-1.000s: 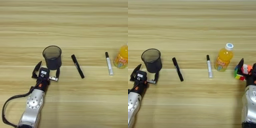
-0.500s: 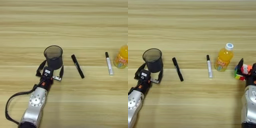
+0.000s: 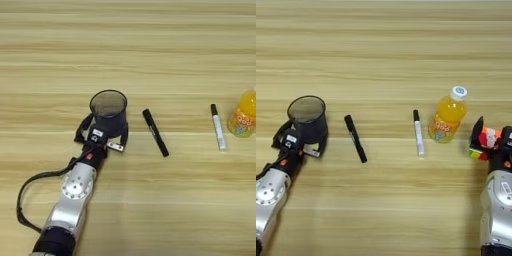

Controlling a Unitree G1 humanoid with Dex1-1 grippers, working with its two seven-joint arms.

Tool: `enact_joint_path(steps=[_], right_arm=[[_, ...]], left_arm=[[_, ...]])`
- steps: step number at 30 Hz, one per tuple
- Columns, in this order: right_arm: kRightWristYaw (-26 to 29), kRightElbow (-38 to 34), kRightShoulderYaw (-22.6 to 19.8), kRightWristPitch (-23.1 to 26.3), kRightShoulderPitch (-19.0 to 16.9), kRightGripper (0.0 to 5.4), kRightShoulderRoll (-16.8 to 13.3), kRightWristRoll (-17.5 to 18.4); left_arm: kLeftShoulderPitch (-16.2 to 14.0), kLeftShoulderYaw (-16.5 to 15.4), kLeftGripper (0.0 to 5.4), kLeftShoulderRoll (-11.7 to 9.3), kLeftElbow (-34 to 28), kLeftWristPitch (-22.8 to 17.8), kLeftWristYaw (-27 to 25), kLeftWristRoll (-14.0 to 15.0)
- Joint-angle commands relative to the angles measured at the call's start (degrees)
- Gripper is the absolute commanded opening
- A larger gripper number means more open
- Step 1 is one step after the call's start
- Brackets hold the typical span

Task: Move the objects on the table

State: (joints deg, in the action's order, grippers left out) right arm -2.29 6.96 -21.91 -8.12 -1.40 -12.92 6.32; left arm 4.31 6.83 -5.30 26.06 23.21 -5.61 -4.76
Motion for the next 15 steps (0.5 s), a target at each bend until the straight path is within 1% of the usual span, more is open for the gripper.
enact_joint_path(steps=[1,3,6,8,9,10,11,12,15], right_arm=[[-0.5,-0.53,0.22,-0.25,-0.11,5.38,0.48,-0.14],[-0.53,-0.66,0.24,-0.22,-0.2,5.38,0.58,-0.18],[-0.53,-0.65,0.16,-0.36,-0.36,5.38,0.7,-0.18],[-0.59,-0.81,0.07,-0.33,-0.47,5.38,0.77,-0.16],[-0.63,-0.91,0.04,-0.3,-0.51,5.4,0.8,-0.17],[-0.67,-1.0,0.03,-0.27,-0.54,5.4,0.85,-0.18],[-0.71,-1.05,0.04,-0.26,-0.56,5.4,0.89,-0.2],[-0.77,-1.07,0.03,-0.25,-0.58,5.4,0.89,-0.18],[-0.87,-1.05,-0.03,-0.24,-0.59,5.4,0.82,-0.1]], left_arm=[[3.69,-0.58,5.4,-0.24,4.28,0.42,-0.03,-0.52],[5.22,-0.96,5.4,-0.35,6.34,0.71,0.08,-0.34],[6.51,-1.49,5.4,-0.34,8.35,1.58,0.03,-0.09],[6.79,-1.81,5.4,-0.34,9.07,2.26,0.01,0.09],[6.83,-1.97,5.22,-0.37,9.31,2.56,0.03,0.18],[6.84,-2.15,5.16,-0.41,9.59,3.25,-0.42,0.54],[6.82,-2.3,4.92,-0.43,9.75,3.73,-0.79,0.81],[6.73,-2.31,4.84,-0.38,9.49,4.2,-1.54,1.19],[6.56,-2.1,4.8,0.05,7.85,4.4,-2.69,1.63]])
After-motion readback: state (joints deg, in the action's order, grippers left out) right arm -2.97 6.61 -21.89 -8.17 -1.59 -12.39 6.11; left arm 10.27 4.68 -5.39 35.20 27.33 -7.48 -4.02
